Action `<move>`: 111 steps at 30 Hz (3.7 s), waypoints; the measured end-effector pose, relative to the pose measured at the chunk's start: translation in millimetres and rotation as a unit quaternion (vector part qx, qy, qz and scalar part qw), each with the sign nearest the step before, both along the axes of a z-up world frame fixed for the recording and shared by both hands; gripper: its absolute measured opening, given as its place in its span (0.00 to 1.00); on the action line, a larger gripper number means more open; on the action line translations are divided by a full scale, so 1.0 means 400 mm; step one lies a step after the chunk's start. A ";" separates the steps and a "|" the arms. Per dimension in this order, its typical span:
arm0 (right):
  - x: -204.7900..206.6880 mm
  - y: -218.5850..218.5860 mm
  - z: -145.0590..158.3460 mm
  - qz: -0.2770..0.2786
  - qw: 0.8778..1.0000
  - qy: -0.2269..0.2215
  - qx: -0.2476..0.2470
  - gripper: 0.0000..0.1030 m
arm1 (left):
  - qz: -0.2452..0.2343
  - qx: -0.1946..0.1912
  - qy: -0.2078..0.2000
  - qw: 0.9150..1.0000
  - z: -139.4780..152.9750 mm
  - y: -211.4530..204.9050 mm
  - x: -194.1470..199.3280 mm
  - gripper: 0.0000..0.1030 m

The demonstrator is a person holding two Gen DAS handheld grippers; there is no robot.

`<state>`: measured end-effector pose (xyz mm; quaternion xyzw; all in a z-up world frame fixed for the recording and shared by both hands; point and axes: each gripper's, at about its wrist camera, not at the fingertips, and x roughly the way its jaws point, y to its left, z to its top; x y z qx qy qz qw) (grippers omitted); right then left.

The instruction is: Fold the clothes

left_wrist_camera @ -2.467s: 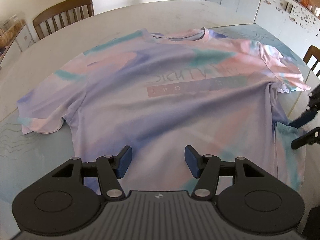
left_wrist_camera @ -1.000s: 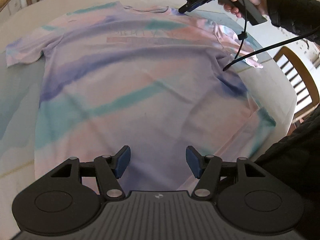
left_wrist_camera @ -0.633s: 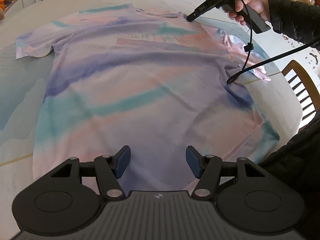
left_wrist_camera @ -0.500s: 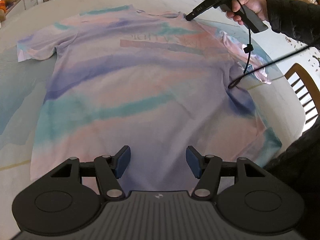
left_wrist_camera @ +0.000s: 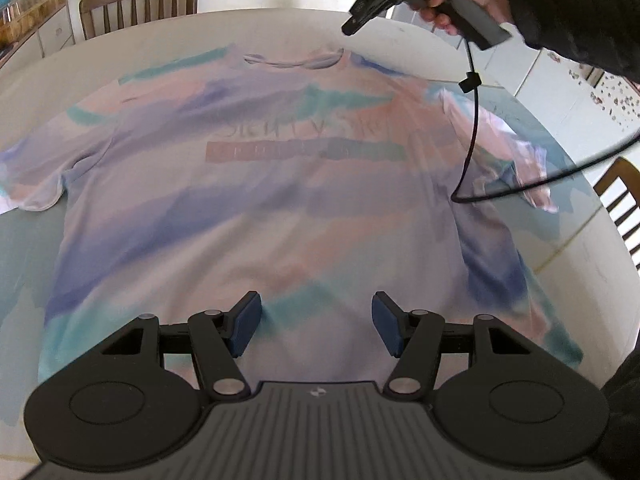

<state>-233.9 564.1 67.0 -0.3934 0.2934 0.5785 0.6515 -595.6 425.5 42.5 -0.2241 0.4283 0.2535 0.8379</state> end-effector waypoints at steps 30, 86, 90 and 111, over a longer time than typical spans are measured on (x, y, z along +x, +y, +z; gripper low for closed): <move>-0.507 -0.761 0.018 0.055 0.974 0.156 -0.154 1.00 | -0.086 -0.039 -0.002 0.996 0.027 -0.058 -0.343 0.58; -0.696 -0.992 0.030 0.111 0.981 0.103 -0.125 0.80 | -0.292 -0.022 0.050 0.955 -0.005 -0.095 -0.498 0.52; -0.699 -1.028 0.031 0.100 0.979 0.104 -0.147 1.00 | -0.323 -0.044 0.057 0.944 -0.005 -0.098 -0.512 0.52; -0.342 -0.884 0.183 0.069 0.993 0.073 -0.065 1.00 | 0.016 0.047 -0.010 0.999 0.157 0.124 -0.370 0.66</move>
